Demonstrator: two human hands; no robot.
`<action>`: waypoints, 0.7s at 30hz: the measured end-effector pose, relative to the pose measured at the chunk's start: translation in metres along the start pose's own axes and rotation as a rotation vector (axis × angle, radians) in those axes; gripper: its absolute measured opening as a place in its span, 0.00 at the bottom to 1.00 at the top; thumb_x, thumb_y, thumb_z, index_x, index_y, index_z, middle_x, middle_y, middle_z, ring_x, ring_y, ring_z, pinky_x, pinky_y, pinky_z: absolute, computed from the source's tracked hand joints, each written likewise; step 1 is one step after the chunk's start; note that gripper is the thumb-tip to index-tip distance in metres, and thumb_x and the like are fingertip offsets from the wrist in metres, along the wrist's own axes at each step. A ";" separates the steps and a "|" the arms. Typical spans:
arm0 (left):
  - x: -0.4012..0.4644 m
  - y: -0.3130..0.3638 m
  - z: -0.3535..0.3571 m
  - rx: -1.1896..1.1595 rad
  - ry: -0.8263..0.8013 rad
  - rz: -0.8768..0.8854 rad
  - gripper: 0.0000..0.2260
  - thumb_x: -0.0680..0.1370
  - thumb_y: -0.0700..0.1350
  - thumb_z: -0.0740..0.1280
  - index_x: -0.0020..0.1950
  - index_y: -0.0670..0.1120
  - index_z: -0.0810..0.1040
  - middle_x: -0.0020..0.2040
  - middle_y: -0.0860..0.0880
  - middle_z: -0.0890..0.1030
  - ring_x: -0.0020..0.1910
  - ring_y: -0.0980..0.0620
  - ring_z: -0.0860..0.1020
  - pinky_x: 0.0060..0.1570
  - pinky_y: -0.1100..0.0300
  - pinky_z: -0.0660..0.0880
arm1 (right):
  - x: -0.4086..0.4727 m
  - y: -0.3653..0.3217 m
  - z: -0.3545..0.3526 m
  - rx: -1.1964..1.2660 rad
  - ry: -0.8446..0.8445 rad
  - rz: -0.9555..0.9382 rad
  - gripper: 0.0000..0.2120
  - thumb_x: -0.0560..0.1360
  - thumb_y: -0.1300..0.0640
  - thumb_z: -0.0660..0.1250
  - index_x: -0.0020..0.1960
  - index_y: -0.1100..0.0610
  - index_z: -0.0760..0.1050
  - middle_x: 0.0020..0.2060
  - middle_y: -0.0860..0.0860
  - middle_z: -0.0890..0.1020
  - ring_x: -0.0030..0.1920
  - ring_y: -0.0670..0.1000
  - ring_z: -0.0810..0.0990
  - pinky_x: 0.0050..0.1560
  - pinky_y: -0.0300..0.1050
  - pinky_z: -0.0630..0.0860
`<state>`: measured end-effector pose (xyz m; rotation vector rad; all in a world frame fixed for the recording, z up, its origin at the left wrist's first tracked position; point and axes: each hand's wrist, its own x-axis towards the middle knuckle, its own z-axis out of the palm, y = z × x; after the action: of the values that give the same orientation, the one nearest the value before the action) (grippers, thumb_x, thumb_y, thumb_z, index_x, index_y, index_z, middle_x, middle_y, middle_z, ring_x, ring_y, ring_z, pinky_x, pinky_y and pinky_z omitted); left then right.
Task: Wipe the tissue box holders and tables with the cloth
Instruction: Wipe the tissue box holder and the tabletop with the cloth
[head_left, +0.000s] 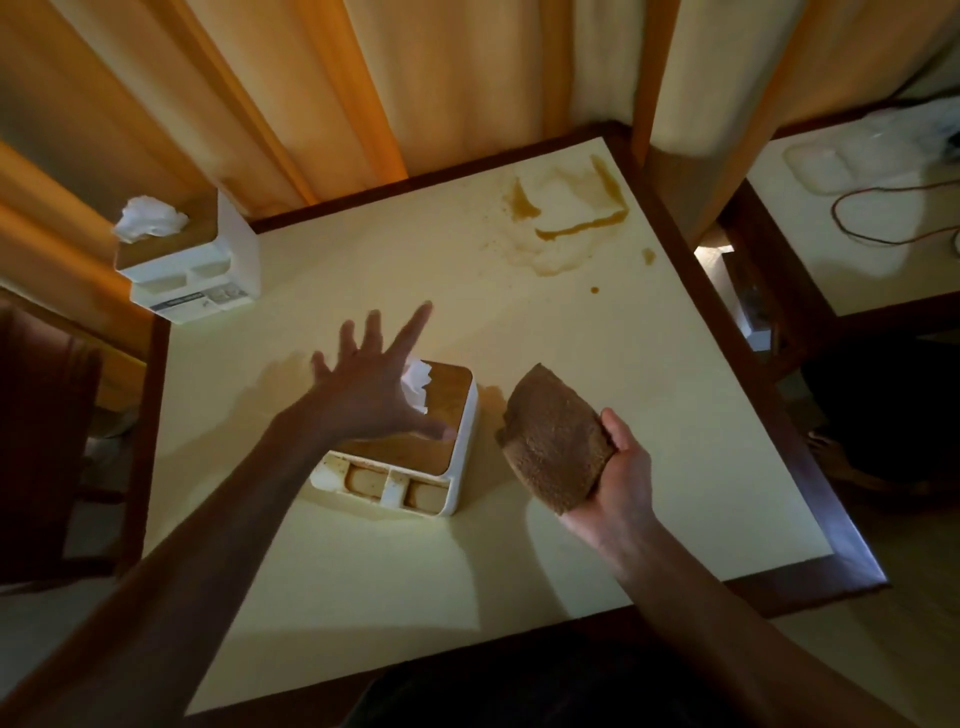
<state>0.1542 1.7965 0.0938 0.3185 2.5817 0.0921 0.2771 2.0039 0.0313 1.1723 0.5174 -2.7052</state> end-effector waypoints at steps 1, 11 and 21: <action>-0.003 0.004 0.002 -0.053 0.051 -0.081 0.63 0.50 0.78 0.67 0.71 0.69 0.26 0.79 0.42 0.36 0.77 0.34 0.39 0.70 0.29 0.46 | -0.002 0.000 -0.003 -0.001 0.000 -0.005 0.28 0.83 0.44 0.53 0.47 0.59 0.87 0.53 0.62 0.85 0.50 0.62 0.85 0.58 0.59 0.78; -0.007 0.019 0.028 -0.179 0.106 -0.302 0.66 0.54 0.77 0.71 0.75 0.62 0.29 0.76 0.28 0.39 0.74 0.24 0.48 0.65 0.23 0.52 | -0.011 0.003 0.001 -0.059 0.021 -0.037 0.25 0.84 0.44 0.51 0.54 0.60 0.81 0.47 0.62 0.86 0.50 0.62 0.83 0.53 0.57 0.78; -0.024 -0.005 0.018 0.240 -0.104 0.070 0.69 0.53 0.70 0.78 0.67 0.68 0.20 0.76 0.42 0.28 0.74 0.38 0.28 0.68 0.27 0.38 | 0.001 0.005 -0.013 -0.128 0.031 -0.110 0.25 0.83 0.44 0.53 0.54 0.59 0.83 0.49 0.60 0.86 0.51 0.61 0.84 0.62 0.58 0.75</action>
<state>0.1825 1.7856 0.0897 0.4884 2.4804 -0.2054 0.2865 2.0040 0.0208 1.1867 0.7688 -2.7013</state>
